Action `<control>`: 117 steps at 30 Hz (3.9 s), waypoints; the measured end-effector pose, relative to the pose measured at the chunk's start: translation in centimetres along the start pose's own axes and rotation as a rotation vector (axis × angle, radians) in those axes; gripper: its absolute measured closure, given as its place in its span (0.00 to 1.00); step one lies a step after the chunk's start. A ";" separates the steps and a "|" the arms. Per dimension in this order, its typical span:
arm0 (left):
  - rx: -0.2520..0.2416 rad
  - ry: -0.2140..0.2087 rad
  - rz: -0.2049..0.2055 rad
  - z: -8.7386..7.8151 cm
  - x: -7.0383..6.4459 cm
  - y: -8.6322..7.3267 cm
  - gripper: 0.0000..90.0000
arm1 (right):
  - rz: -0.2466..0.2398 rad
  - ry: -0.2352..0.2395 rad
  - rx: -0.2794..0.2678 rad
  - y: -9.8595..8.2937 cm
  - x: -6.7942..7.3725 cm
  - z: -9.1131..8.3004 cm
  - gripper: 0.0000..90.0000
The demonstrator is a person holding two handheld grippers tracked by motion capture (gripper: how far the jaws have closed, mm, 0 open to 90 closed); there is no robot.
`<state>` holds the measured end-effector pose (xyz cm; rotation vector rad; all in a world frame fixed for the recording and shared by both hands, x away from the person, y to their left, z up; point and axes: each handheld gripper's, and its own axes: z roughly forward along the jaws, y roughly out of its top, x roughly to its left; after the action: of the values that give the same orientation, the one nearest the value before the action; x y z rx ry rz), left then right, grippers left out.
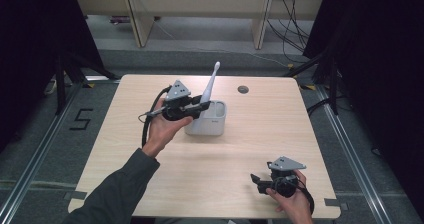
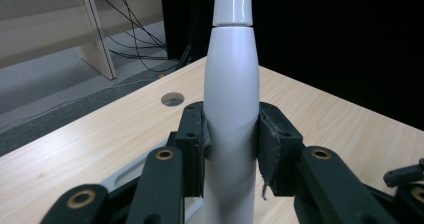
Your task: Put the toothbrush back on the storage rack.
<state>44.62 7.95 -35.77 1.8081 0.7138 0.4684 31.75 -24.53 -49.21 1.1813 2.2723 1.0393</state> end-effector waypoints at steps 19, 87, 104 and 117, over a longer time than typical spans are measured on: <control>-0.001 0.004 -0.003 4.9 -1.5 3.0 0.74 | 0.001 0.008 -0.006 0.0 -0.1 0.0 0.28; 0.067 0.095 -0.088 10.9 0.7 -0.8 0.74 | 0.015 0.019 -0.003 -0.1 -0.1 -0.1 0.28; 0.125 0.097 -0.052 10.7 0.7 -2.3 0.73 | 0.022 0.026 0.005 -0.2 -0.1 0.0 0.28; 0.105 0.095 -0.042 10.0 0.6 -1.7 0.73 | 0.036 0.025 0.008 -0.2 0.0 0.0 0.27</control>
<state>50.83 1.72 -40.77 1.8747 0.8540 0.4999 31.64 -24.57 -49.34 1.2239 2.2844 1.0646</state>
